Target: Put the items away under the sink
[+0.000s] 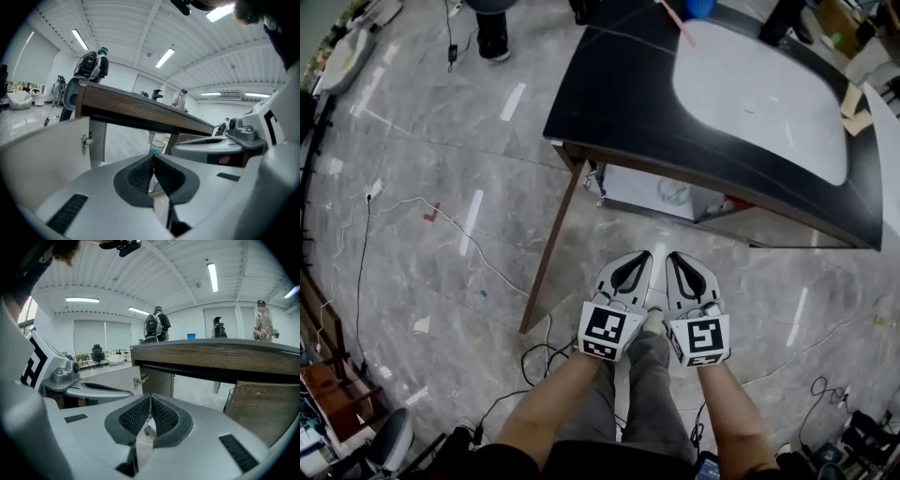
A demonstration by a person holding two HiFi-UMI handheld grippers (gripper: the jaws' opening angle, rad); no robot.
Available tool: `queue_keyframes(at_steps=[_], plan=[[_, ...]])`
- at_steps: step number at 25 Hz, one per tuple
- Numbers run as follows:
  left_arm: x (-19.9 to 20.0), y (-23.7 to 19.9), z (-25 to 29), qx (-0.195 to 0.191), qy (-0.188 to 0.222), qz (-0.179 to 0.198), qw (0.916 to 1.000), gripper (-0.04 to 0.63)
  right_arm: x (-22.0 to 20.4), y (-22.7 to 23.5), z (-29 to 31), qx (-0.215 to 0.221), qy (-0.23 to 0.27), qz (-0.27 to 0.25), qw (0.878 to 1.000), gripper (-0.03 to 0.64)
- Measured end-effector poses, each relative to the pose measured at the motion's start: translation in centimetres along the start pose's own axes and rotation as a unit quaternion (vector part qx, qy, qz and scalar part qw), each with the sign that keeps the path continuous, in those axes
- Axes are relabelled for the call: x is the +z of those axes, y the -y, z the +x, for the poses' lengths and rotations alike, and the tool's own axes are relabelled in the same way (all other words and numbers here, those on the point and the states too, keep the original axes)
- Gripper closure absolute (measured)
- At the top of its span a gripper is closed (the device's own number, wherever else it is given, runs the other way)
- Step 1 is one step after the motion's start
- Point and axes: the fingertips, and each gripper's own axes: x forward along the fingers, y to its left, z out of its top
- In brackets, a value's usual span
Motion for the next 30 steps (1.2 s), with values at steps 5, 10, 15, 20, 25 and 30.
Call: queue_keyframes(at_steps=[5,10,15,20,25,30], plan=[[3.4,1.3,-2.5,-0.010,-0.002,0.026,0.9996,0.584,2.9,-1.5,-3.1,0.025,-0.001,-0.021,0.999,0.577],[6.4,2.6,-4.6,-0.016,0.001,0.035,0.9993,0.584,5.9,-1.4,-5.8,0.019,0.004,-0.023,1.000,0.577],[9.0,4.7,-6.0,-0.036,0.002,0.056,0.9978,0.584,9.0,-1.0,-7.5,0.007,0.017,-0.003,1.000,0.577],[11.7,7.9,-7.6,-0.066,0.010,0.067,0.9955,0.584,11.7,-1.8,-10.1,0.016,0.029,0.003,0.999,0.577],[14.4,8.4,-8.5,-0.070,0.026,0.083,0.9938,0.585,13.5,-2.2,-11.7,0.020,0.036,-0.002,0.999,0.577],[17.2,8.6,-9.5,-0.070,0.042,0.089,0.9927,0.584,15.4,-2.9,-13.3,0.028,0.048,0.012,0.998,0.577]])
